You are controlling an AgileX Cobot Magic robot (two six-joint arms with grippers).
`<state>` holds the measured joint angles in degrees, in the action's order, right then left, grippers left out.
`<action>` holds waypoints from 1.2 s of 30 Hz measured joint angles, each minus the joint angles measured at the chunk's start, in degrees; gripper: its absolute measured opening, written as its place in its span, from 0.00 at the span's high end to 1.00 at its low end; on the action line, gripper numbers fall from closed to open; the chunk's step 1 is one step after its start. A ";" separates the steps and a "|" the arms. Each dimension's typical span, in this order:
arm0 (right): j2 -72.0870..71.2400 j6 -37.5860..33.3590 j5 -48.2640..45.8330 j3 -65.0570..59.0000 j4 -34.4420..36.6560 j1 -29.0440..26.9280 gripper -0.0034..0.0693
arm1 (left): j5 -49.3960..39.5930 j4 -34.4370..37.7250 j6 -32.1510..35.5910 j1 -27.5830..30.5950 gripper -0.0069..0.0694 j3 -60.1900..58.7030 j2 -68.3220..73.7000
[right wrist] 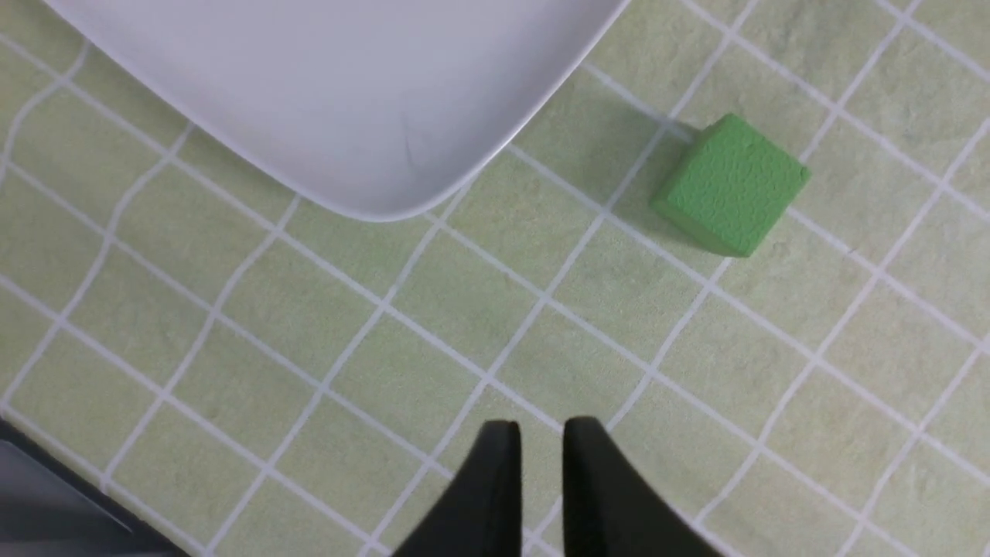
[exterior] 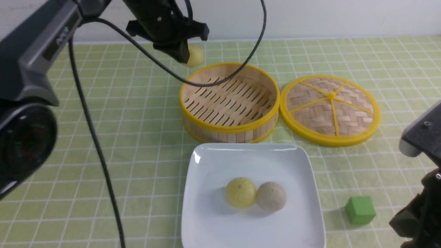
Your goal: Put the steamed buns into the plate on the green tablecloth.
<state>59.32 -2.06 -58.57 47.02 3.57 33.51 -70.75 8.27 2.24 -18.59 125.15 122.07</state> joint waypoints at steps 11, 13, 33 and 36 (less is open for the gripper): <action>0.00 0.00 0.13 0.00 0.00 0.00 0.79 | 15.85 5.33 -0.78 -13.16 0.89 -56.91 -28.26; 0.00 0.00 0.28 0.00 0.00 0.00 0.78 | 19.80 6.33 -0.84 -15.41 0.88 -59.94 -28.19; -28.48 9.13 -12.87 0.00 -4.89 0.00 0.97 | 22.00 6.96 -4.74 -19.46 0.40 -62.28 -26.77; -38.61 12.54 -13.43 -0.31 -6.26 0.00 0.97 | 20.76 5.75 -4.79 -19.46 0.30 -62.28 -30.10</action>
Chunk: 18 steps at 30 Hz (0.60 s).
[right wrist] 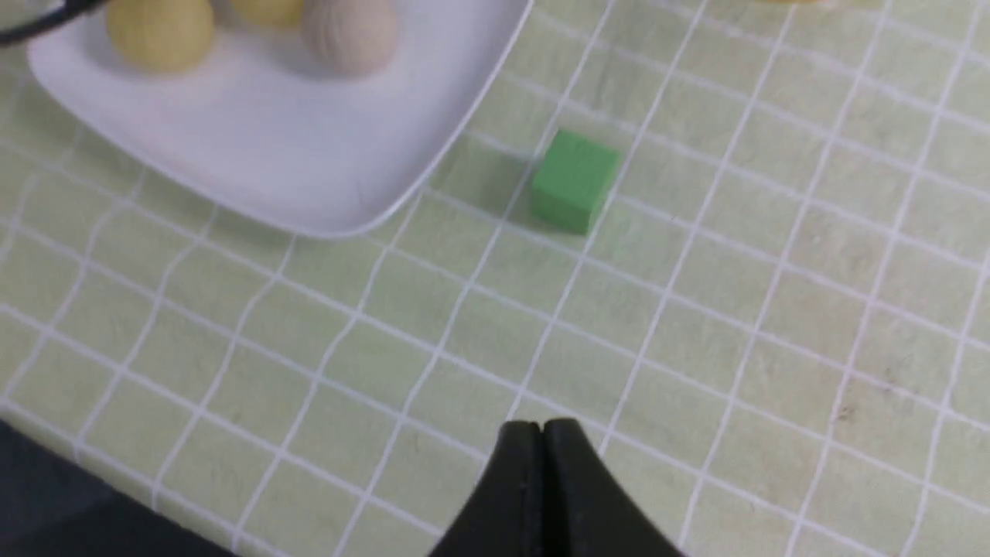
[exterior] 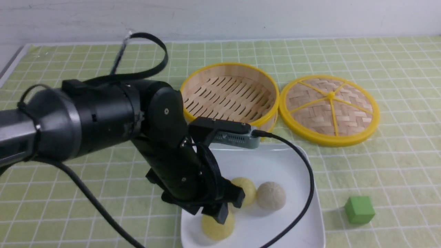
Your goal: Put the steamed buns into the plate on the green tablecloth.
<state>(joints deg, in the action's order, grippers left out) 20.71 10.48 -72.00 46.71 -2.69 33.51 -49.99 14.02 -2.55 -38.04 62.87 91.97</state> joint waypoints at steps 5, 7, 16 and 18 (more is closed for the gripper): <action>-12.10 3.42 7.88 -5.85 -0.65 0.00 0.97 | -0.96 -0.75 0.00 0.00 0.28 0.00 -2.85; -14.37 3.55 13.39 -10.54 -0.84 0.00 0.97 | -1.04 -0.75 0.00 0.00 0.31 0.00 -3.10; -14.47 1.72 35.28 -23.61 -0.81 0.00 0.97 | -1.94 -0.94 -0.18 0.00 0.74 0.00 -3.31; -14.47 1.41 36.46 -23.77 -0.34 0.00 0.97 | -1.99 -0.99 -0.18 0.00 0.84 0.00 -3.31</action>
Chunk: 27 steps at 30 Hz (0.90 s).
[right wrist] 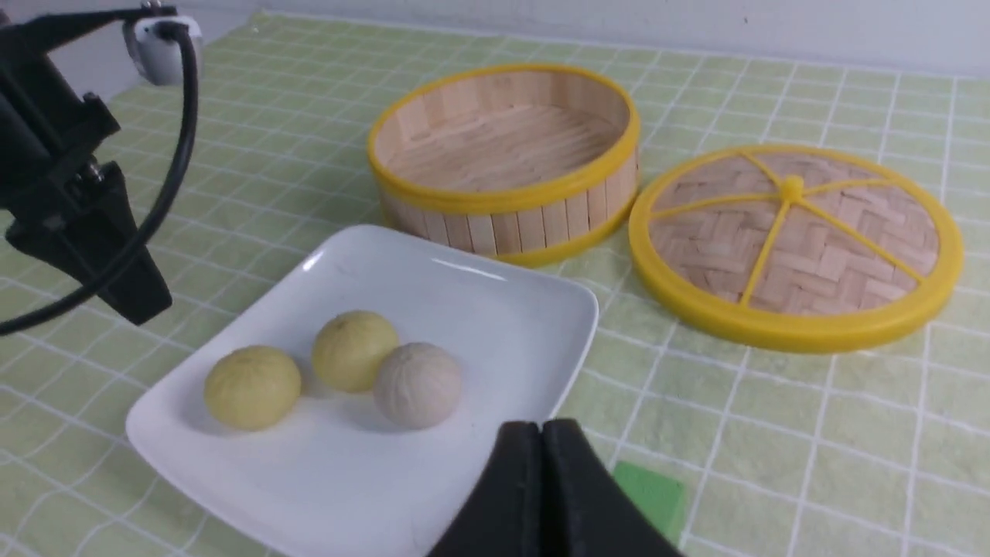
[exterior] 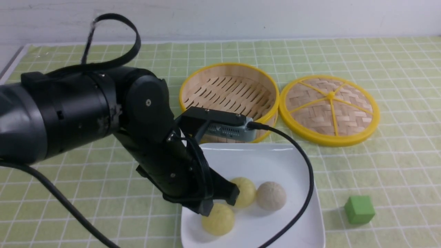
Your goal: Put the steamed buns into the plate on the green tablecloth.
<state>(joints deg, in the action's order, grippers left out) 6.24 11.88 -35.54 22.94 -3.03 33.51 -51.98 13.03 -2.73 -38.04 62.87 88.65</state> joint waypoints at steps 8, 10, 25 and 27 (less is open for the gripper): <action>0.00 -10.07 -1.39 -0.24 7.10 0.00 0.97 | 1.06 -0.12 0.00 0.00 0.91 0.00 0.00; 0.00 -11.46 -0.66 -0.30 7.90 0.00 0.97 | 1.21 -0.12 0.00 0.00 0.91 0.00 0.00; 0.00 -11.88 0.16 -0.31 8.15 0.00 0.96 | 3.17 -0.63 0.00 0.00 0.90 0.00 0.00; 0.00 -11.88 0.16 -0.31 8.15 0.00 0.95 | 4.11 -1.20 0.00 0.00 0.89 0.00 0.00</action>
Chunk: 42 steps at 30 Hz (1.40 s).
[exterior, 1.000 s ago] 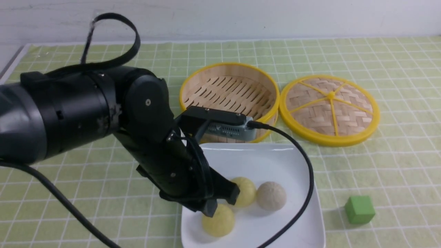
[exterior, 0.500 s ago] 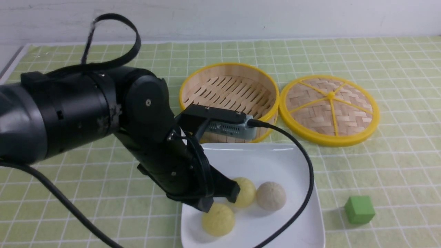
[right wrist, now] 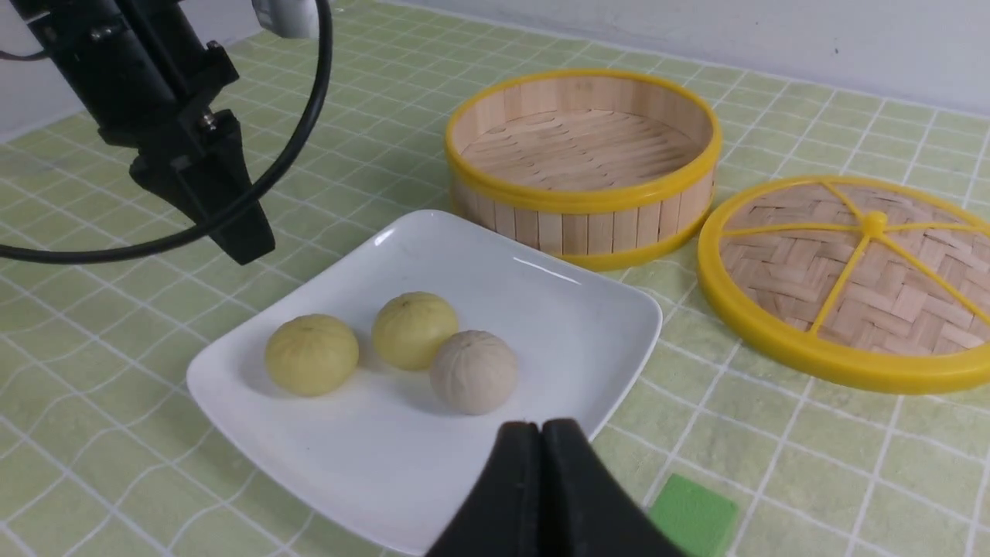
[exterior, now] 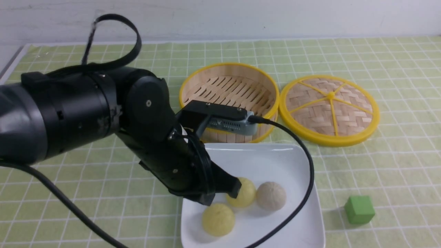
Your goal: Put the steamed buns into the plate on the green tablecloth.
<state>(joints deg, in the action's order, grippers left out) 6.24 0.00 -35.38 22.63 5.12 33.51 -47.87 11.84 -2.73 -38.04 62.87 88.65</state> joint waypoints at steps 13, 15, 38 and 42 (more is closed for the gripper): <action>-3.34 0.00 1.26 -8.17 -3.26 -1.99 0.95 | 0.50 -1.04 0.00 0.00 0.89 0.00 0.00; -4.68 0.00 1.93 -10.70 -5.12 -4.47 0.95 | 0.44 -1.15 0.00 0.00 0.89 0.00 0.00; -6.94 0.00 11.57 -23.50 -6.64 -31.06 0.91 | -10.03 -8.78 -0.97 0.00 0.89 0.00 -20.74; -6.94 0.00 11.57 -23.50 -6.53 -31.97 0.90 | -13.98 -12.61 -5.15 0.00 0.89 -1.72 -31.79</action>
<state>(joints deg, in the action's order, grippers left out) -0.70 0.00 -23.81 -0.87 -1.41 1.53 -61.85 -0.78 -7.89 -38.04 61.16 56.86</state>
